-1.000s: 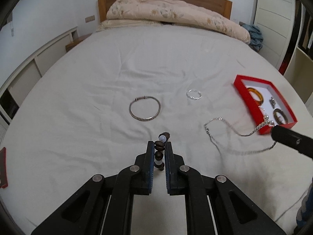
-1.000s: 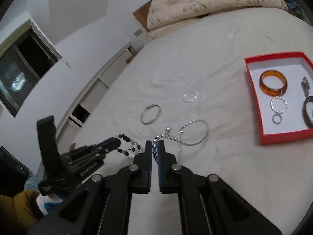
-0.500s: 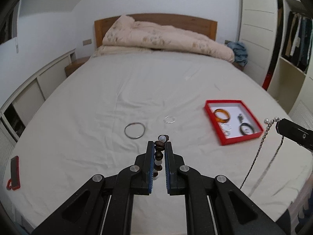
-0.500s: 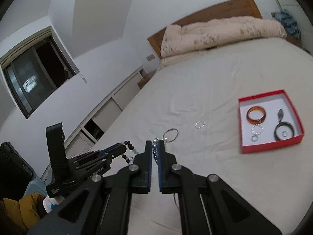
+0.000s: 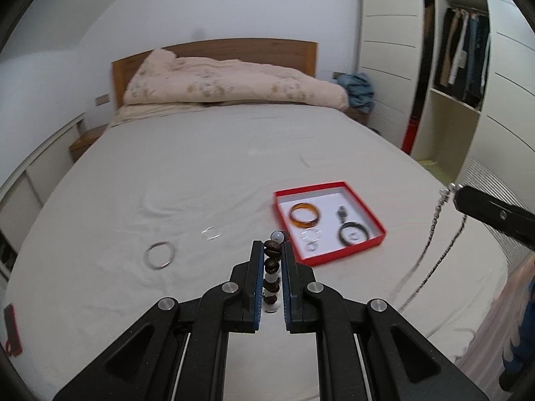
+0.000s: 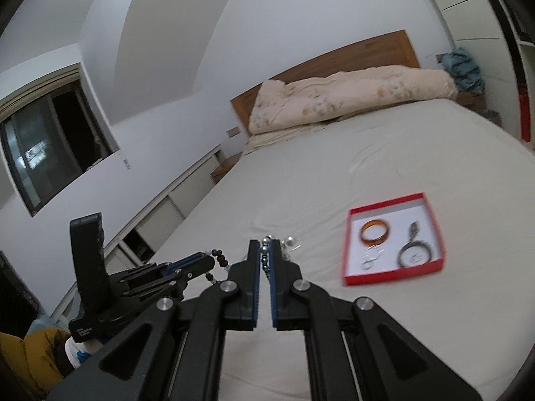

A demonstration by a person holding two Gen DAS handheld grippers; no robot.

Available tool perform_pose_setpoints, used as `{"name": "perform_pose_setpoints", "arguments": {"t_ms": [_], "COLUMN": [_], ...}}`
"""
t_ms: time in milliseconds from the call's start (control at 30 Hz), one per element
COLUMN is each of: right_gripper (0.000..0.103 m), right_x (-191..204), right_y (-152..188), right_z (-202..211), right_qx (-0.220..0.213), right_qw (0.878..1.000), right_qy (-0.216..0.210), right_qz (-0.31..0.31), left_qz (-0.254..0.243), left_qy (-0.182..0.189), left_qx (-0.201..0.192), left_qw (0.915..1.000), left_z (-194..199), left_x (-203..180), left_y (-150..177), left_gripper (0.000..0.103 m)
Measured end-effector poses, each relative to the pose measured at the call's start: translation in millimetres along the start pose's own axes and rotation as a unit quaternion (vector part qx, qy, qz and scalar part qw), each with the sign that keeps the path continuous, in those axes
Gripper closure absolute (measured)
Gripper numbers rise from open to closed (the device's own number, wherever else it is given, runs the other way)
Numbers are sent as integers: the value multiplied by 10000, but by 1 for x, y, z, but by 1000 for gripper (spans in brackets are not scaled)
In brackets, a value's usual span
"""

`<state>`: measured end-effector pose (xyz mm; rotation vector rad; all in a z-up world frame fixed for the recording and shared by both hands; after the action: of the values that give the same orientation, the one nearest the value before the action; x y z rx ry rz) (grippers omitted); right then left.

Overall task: Organize jewelry
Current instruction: 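Carry the bracelet with left gripper while right gripper carries the necklace over the box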

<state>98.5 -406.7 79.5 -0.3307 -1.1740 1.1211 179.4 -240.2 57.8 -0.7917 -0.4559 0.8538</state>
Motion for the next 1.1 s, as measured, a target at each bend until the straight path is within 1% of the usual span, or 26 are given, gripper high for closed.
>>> {"name": "perform_pose_setpoints", "arguments": {"t_ms": [100,267,400,600,700,867,1000,1100], "right_gripper": [99,99,99,99,99,98,98,98], "right_x": [-24,-63,-96,-145,-168,-203,-221,-236], "right_y": [-21,-58,-88,-116,-117,-99,-75,-58], "right_z": [-8,-34,-73,-141,-170,-206,-218,-218], "right_qx": [-69,-155,-192,-233,-170,61,259,390], "right_qw": [9998,9991,9985,9978,9975,9961,9950,9933], "right_qy": [178,390,511,613,685,841,924,1006], "right_qz": [29,43,38,-55,-99,-243,-290,-416], "left_qz": [-117,-311,-339,-304,-319,-388,-368,-348], "left_qy": [169,309,363,349,330,231,245,326], "left_qx": [40,141,345,689,808,991,1186,1301], "left_qw": [9998,9989,9982,9966,9957,9941,9920,9904], "left_z": [-30,-85,-142,-219,-247,-288,-309,-315], "left_x": [-20,-44,-53,-55,-56,-54,-55,-58], "left_y": [-18,-44,-56,-56,-54,-49,-34,-24], "left_gripper": [93,93,93,93,93,93,93,93]}}
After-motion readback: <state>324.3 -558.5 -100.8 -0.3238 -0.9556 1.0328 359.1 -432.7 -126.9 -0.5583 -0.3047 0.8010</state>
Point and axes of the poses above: each gripper's, at about its wrist camera, not at the fingertips, and z roughly against the way its jaws point, x to its left, y to its underside, the point moved 7 cm from there along -z, roughly the way its jaws point, and after that the axes turned 7 degrees about -z, right-handed, at the moved point
